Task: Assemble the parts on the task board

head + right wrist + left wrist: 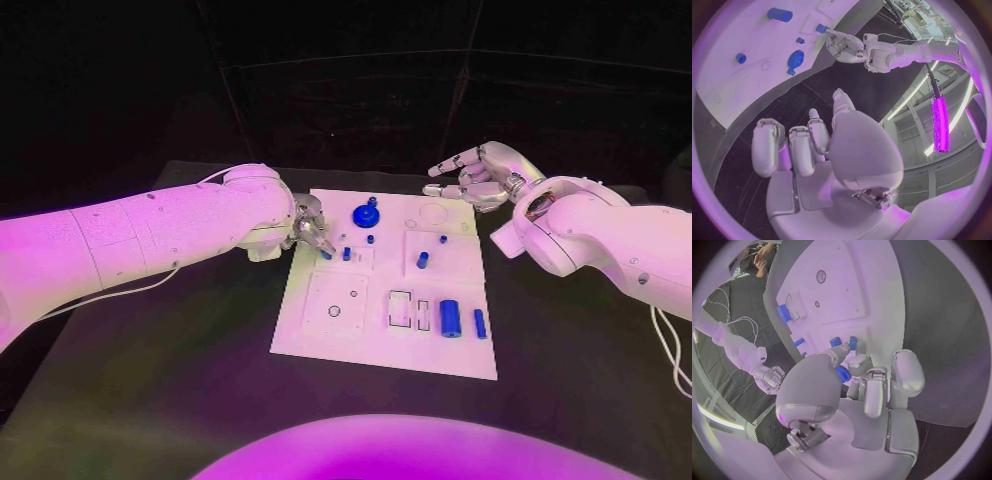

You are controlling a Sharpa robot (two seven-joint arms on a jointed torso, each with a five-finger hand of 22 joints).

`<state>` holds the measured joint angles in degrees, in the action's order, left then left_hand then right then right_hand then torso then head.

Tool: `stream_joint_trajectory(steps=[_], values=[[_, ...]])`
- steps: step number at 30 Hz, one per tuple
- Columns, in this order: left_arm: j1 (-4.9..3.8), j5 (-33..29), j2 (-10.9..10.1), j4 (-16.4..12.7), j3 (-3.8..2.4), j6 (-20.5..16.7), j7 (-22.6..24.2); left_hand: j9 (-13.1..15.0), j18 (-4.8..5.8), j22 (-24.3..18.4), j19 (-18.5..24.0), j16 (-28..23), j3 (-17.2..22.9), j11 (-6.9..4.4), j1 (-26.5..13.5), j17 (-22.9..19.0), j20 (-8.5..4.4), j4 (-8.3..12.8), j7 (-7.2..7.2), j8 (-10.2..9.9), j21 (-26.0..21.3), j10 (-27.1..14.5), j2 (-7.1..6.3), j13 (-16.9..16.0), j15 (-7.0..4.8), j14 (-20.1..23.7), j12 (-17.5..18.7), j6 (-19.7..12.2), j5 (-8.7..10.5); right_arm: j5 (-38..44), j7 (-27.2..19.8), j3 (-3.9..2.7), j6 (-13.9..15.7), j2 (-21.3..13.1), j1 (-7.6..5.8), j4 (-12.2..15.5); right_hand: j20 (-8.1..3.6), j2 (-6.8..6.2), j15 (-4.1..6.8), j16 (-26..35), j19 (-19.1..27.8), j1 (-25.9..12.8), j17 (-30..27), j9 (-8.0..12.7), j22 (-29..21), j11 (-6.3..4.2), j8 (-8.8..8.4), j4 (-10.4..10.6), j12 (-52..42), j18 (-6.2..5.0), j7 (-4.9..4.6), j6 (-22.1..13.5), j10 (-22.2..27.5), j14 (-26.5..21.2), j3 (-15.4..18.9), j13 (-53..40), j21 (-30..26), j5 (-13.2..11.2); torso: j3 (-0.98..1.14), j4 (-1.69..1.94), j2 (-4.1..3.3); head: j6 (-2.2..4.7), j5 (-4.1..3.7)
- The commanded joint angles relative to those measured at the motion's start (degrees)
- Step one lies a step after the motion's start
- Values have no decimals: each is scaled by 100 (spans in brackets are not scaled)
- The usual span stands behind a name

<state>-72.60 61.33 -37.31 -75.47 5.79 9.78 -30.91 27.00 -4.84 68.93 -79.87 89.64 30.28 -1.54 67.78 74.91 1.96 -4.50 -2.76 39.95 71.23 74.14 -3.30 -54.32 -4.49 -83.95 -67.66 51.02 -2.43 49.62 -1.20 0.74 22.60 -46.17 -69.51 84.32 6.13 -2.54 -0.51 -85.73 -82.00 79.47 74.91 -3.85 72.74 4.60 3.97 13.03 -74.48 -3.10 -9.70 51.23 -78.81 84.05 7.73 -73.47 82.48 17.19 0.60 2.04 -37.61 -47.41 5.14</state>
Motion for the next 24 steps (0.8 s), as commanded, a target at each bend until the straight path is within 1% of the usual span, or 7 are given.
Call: stream_joint_trajectory(steps=[1,6,9,11,14,18,24], values=[[5,20,17,0,8,98,-48,7,-45,5,-18,36,446,-1,-83,1509,-21,421,29,27,-14,61,-25,2,-12,-605,10,36,-31,-14,-23,-3,-33,3,-10,9,8,36,34,38,32,-4,681,0,-5,9,7,2,38,-51,-10,7,31,399,20,5,-20,17,4,-6,-5,0,1],[5,20,48,19,8,101,-46,17,-42,23,-29,36,336,-16,-299,1509,-28,312,52,69,-4,82,-121,-4,-22,-605,-3,95,-31,-14,-23,-3,-29,-1,-10,14,8,41,34,39,34,-5,679,-1,-10,9,8,1,39,-51,-10,7,31,399,23,6,-23,14,4,-8,-5,-7,-9],[5,20,76,45,8,96,-55,21,-38,48,-45,36,212,-34,-490,1509,-41,207,74,104,13,105,-182,-22,-39,-605,-22,157,-30,-14,-24,-3,-25,-1,-11,17,8,41,34,39,34,-5,679,-1,-10,9,8,1,39,-51,-10,7,31,399,23,6,-23,14,5,-9,-4,-8,-10],[5,19,89,59,8,87,-62,21,-37,52,-49,36,137,-42,-613,1509,-48,125,82,119,14,120,-191,-35,-46,-605,-37,187,-30,-14,-24,-3,-24,-1,-11,18,8,41,34,39,34,-5,679,-1,-10,9,8,1,39,-51,-10,7,31,399,23,6,-23,14,6,-7,-3,-5,-12],[5,19,104,78,8,76,-70,27,-33,66,-57,36,15,-49,-794,1509,-55,5,92,150,22,145,-205,-60,-52,-605,-63,234,-30,-14,-20,-3,-18,-1,-11,18,8,42,34,41,35,-6,675,-1,-13,9,8,1,41,-52,-10,7,33,398,24,8,-24,14,2,-3,-1,-7,-23],[5,19,124,112,8,50,-76,36,-33,72,-61,36,-94,-61,-898,1509,-64,-60,106,183,21,154,-215,-61,-63,-605,-72,257,-30,-14,-12,-3,-19,0,-11,17,8,43,34,50,40,-18,662,-1,-24,9,8,5,48,-54,-10,6,38,395,35,16,-30,5,2,-2,-1,-6,-22],[5,19,159,170,8,11,-74,41,-32,78,-64,36,-167,-68,-951,1509,-71,-99,114,205,22,159,-206,-69,-69,-605,-81,265,-30,-14,-10,-3,-3,3,-11,18,8,44,34,60,45,-31,646,-1,-35,10,8,9,59,-56,-11,5,47,391,49,29,-36,-12,-1,0,-1,-4,-24]])
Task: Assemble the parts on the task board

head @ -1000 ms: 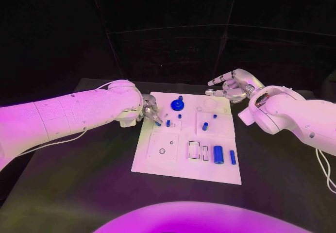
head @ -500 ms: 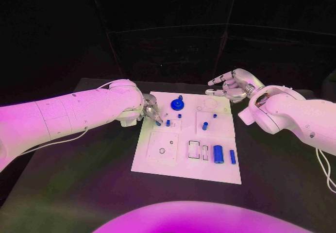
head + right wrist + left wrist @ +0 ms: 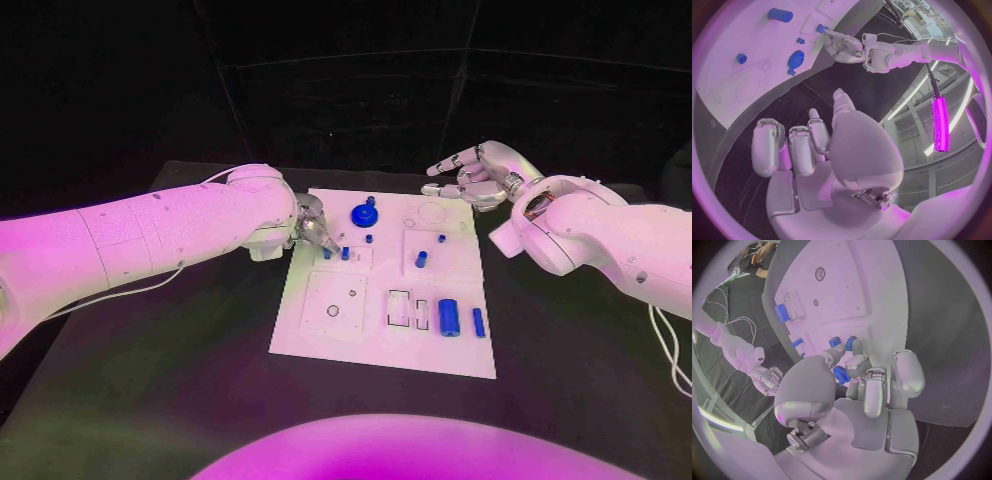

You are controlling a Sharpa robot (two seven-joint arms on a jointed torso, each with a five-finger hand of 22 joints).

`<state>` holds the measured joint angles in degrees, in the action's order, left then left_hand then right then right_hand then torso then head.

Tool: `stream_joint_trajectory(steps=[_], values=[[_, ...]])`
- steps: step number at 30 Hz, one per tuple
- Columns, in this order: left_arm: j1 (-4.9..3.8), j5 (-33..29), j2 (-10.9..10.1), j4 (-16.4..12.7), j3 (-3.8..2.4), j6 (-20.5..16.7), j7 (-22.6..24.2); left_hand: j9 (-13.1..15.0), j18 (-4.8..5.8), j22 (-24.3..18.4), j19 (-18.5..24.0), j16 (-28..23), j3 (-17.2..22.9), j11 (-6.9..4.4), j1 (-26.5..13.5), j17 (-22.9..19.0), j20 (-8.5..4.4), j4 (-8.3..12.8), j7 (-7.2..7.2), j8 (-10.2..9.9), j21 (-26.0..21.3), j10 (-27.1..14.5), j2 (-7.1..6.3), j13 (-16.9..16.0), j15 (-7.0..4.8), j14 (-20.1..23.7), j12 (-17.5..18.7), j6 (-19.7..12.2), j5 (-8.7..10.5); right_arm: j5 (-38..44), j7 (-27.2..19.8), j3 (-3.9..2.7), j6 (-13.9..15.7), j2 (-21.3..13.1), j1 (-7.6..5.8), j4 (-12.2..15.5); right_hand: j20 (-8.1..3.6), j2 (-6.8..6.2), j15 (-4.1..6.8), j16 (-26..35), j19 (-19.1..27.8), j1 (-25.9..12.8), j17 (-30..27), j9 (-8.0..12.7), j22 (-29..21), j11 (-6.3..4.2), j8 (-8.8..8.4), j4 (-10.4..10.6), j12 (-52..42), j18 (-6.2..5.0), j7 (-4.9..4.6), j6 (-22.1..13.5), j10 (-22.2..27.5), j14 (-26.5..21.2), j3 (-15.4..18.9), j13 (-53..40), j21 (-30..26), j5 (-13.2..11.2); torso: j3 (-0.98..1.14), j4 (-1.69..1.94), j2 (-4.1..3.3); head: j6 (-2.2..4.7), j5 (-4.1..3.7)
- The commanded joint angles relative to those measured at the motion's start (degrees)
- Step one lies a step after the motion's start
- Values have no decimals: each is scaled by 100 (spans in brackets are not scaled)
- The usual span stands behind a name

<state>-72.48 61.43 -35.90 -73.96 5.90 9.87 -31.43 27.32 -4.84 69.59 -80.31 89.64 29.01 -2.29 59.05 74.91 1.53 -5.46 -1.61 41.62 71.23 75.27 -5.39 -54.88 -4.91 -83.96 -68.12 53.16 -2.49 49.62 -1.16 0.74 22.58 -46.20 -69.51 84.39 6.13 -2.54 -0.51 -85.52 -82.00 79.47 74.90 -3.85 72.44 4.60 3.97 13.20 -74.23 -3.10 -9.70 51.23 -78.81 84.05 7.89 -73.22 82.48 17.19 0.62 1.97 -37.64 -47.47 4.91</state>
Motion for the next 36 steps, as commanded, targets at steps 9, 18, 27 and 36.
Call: stream_joint_trajectory(steps=[9,18,27,36], values=[[-6,8,47,100,-3,-7,-20,15,-29,22,-27,36,-145,0,-138,1509,-37,-44,6,64,25,55,-8,-22,-34,-604,-47,57,-24,-13,-5,-3,2,7,-11,9,8,44,33,38,45,-31,647,0,-5,10,8,-7,34,-56,-11,5,47,391,33,5,-36,-12,-2,2,3,4,-2],[-6,8,46,116,-3,91,-25,20,-27,30,-31,36,-271,-3,-155,1509,-42,-38,10,87,26,55,-81,-21,-37,-604,-51,52,-24,-13,-5,-3,-9,10,-11,9,8,47,33,48,51,-37,631,0,-17,10,8,-6,34,-59,-11,4,48,387,39,6,-42,-22,-5,11,2,-4,-12],[-6,9,39,76,-3,78,6,23,-22,53,-42,36,-480,-2,-209,1509,-44,-65,9,118,38,68,-150,-43,-37,-604,-71,67,-24,-13,-7,-3,-12,4,-11,10,8,47,33,48,51,-37,631,0,-17,10,8,-6,34,-59,-11,4,48,387,39,6,-42,-22,-4,5,2,-7,-10],[-6,9,31,80,-3,-19,29,20,-19,67,-49,36,-686,-4,-258,1509,-47,-128,12,139,42,76,-143,-52,-39,-604,-83,76,-24,-13,-8,-3,-5,7,-11,3,8,47,33,48,51,-37,631,0,-17,10,8,-6,34,-59,-11,4,48,387,39,6,-42,-22,-3,12,3,-8,-12]])
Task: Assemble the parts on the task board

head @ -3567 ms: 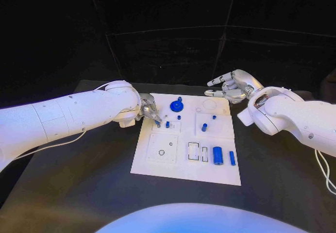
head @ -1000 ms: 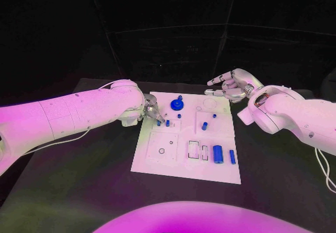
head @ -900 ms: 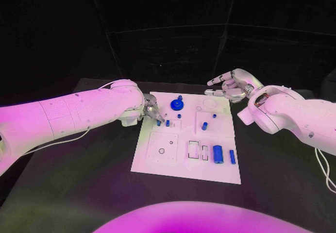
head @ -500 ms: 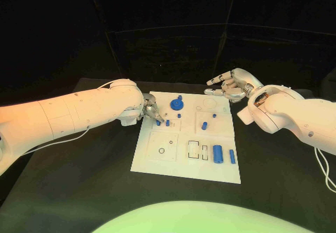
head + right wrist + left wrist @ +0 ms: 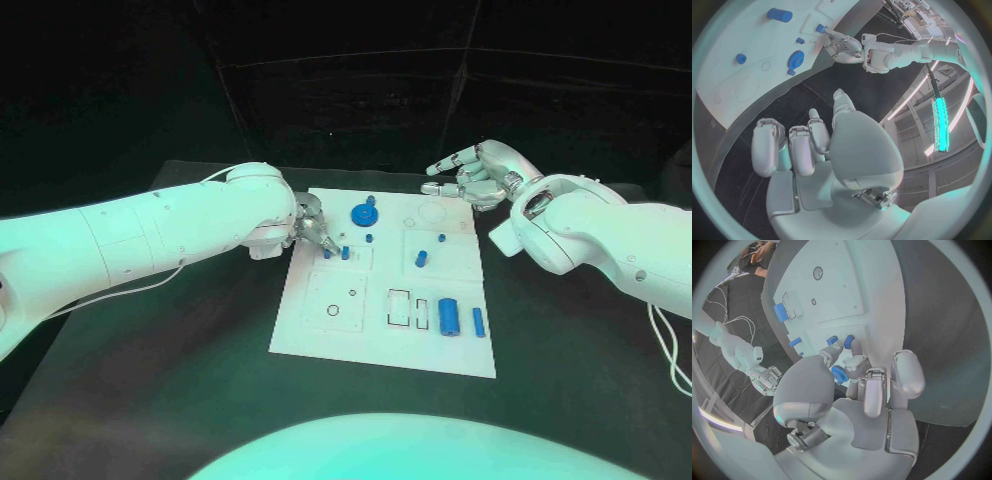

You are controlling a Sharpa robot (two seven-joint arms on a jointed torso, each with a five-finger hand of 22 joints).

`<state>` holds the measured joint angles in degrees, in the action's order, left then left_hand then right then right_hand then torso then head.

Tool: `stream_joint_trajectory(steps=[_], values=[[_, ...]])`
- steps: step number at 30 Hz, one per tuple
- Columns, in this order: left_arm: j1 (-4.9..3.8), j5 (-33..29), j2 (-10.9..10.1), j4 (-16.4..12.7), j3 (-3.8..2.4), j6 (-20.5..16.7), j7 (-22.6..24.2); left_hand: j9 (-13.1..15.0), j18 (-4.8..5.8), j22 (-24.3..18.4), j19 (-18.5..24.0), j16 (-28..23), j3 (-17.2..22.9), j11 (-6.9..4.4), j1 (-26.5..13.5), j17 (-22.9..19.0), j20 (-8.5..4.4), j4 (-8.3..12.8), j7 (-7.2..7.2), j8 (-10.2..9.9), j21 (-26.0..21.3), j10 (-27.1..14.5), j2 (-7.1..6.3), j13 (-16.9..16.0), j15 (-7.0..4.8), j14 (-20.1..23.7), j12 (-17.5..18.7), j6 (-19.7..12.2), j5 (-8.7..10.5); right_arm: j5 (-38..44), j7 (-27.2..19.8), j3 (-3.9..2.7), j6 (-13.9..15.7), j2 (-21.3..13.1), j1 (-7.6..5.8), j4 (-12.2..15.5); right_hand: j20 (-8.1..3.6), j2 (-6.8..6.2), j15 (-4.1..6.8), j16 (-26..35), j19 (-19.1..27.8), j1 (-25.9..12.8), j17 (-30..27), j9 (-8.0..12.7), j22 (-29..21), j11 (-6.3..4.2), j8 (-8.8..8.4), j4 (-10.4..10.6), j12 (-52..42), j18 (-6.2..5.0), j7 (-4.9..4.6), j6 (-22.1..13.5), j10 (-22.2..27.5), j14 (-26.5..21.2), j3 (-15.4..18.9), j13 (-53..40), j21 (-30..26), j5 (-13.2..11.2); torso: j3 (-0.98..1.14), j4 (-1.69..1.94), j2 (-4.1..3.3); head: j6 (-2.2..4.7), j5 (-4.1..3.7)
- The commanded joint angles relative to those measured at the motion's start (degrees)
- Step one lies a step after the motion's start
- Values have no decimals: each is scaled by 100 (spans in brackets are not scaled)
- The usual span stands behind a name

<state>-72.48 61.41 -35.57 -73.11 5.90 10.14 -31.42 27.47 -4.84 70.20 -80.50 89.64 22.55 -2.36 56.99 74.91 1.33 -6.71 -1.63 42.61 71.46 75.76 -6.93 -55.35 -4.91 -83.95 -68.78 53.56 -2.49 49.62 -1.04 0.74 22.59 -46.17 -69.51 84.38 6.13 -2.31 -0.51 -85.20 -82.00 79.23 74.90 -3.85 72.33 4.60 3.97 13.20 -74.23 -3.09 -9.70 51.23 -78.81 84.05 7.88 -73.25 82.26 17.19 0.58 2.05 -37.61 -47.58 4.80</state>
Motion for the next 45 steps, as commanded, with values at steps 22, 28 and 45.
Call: stream_joint_trajectory(steps=[22,28,45], values=[[-57,-695,-297,-192,-12,-1825,1627,-167,-487,-2489,1541,-1741,-1799,489,385,-1221,255,-816,-504,-203,-2810,-2033,-63,2131,348,503,1726,-1258,-35,-13,-24,-3,24,-31,-11,-9,8,32,33,26,59,-25,616,0,-24,10,8,0,43,-62,-12,3,55,384,51,18,-29,-32,5,0,1,45,-53],[-66,-824,-244,-156,50,-2010,2494,-423,-529,-2812,1696,-2654,-1776,668,1574,-2400,455,-609,-690,-388,-3299,-2541,308,2464,511,1134,2040,-1722,-39,-13,-24,-3,24,-32,-11,-9,8,32,33,26,59,-25,616,0,-24,10,8,0,43,-62,-12,3,55,384,51,18,-29,-32,1,1,-4,79,-100],[-35,790,495,497,473,-2089,3511,-1634,-569,-3110,1544,-3260,-1226,769,2695,-3350,546,277,-704,-1661,-3675,-2849,-26,3876,589,1479,3501,-991,-37,-13,-26,-3,7,8,-11,-22,8,38,33,28,62,-28,616,0,-30,10,7,0,42,-64,-12,1,55,383,56,18,-33,-28,2,-9,-7,183,-214]])
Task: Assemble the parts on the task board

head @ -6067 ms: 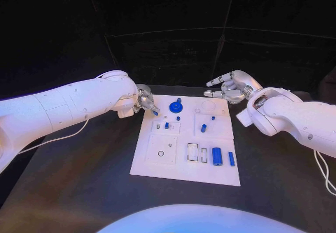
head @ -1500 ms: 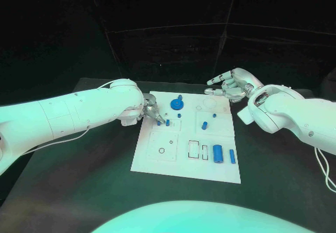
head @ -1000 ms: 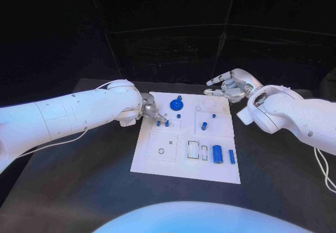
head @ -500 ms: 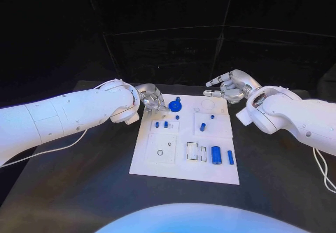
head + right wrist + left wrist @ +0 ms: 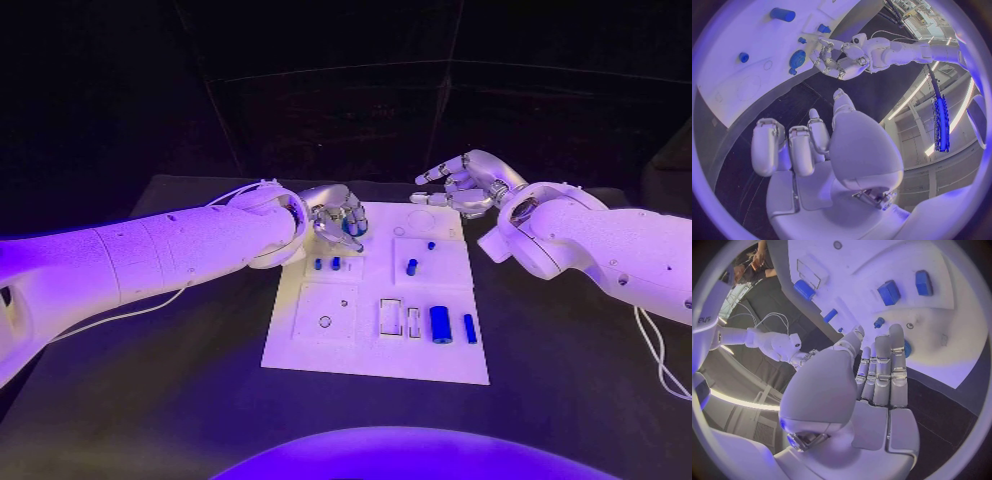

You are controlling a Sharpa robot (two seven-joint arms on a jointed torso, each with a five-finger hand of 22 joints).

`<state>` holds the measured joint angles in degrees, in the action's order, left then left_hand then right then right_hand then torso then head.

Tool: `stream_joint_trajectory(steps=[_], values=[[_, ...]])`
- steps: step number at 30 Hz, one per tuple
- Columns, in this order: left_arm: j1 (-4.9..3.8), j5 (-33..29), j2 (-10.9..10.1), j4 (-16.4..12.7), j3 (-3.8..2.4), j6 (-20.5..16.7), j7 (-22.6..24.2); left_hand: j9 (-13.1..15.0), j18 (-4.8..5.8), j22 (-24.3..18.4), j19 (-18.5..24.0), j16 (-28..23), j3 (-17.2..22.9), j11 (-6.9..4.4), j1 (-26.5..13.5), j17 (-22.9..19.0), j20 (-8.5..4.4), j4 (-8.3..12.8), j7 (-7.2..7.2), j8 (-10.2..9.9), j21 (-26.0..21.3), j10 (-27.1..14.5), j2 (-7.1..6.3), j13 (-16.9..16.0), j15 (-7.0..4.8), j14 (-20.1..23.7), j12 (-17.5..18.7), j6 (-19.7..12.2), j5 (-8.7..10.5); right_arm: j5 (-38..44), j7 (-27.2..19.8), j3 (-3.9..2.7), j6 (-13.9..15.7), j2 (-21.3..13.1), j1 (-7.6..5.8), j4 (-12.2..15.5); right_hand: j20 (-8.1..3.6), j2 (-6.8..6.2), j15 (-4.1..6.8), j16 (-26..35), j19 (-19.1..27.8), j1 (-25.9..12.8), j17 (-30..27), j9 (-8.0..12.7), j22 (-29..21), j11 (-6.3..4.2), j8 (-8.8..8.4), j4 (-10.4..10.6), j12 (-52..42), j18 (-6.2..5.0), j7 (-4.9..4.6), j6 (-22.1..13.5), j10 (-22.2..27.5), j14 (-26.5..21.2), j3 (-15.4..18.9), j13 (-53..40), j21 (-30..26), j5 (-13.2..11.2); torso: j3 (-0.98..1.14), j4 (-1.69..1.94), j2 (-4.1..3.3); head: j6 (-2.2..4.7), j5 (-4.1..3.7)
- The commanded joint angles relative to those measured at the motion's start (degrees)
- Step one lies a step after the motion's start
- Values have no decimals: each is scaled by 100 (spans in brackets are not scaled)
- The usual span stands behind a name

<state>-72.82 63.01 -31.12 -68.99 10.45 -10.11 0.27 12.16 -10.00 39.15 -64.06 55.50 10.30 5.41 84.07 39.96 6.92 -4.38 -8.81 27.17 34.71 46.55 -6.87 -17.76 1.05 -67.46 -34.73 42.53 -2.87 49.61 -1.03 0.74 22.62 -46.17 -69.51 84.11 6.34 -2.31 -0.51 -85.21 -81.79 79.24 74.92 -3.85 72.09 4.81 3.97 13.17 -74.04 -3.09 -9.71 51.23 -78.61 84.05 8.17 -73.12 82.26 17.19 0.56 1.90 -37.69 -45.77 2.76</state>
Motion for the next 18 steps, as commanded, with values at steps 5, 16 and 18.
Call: stream_joint_trajectory(steps=[5,16,18], values=[[39,950,247,339,111,14,306,-433,-41,129,-600,1352,17,-53,-121,1482,-79,179,56,-505,276,356,-15,515,-80,-1099,373,478,7,-13,-28,-3,1,18,-11,3,-13,43,33,29,40,-27,612,0,-5,-10,7,2,22,-63,-12,0,35,383,27,5,-33,-23,-4,6,-1,11,-21],[73,1181,474,642,151,89,145,-682,166,1352,-1291,2150,194,-110,-206,2451,-157,301,129,-779,1645,695,103,892,-146,-1634,646,929,8,-13,-34,-3,-2,41,-10,-7,-13,43,33,29,40,-27,612,0,-5,-10,7,2,22,-63,-12,0,35,383,27,5,-33,-23,0,10,8,7,-34],[75,1189,502,681,152,83,131,-703,182,1438,-1329,2164,235,-111,-205,2457,-161,311,130,-803,1736,719,132,932,-149,-1651,685,971,8,-13,-35,-3,-2,45,-10,-9,-13,55,34,29,39,-22,614,0,-4,-11,8,-1,19,-63,-12,0,33,383,27,3,-33,-8,1,9,7,11,-32]])
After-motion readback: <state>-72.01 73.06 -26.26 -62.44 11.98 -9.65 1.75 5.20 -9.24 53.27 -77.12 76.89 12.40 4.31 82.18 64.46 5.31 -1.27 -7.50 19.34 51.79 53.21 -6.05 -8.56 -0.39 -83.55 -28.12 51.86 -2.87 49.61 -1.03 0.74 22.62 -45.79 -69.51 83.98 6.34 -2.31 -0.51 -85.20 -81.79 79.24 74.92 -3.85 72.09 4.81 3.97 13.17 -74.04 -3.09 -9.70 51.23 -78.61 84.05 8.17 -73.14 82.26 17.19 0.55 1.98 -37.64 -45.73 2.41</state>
